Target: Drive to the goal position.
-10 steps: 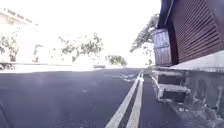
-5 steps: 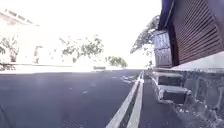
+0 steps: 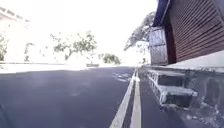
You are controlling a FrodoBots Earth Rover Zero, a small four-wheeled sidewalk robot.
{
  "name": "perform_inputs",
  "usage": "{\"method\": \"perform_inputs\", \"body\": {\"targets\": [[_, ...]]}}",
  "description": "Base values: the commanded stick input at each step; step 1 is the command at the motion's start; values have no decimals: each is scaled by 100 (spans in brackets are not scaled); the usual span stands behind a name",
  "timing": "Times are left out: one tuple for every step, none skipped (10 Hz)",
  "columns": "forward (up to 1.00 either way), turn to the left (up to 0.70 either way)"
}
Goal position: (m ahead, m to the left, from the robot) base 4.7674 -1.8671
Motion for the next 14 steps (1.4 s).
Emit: {"method": "perform_inputs", "body": {"targets": [[70,-16],[70,-6],[70,0],[70,0],[70,0],[70,0],[70,0],[70,0],[70,0],[70,0],[70,0],[70,0],[70,0],[70,0]]}}
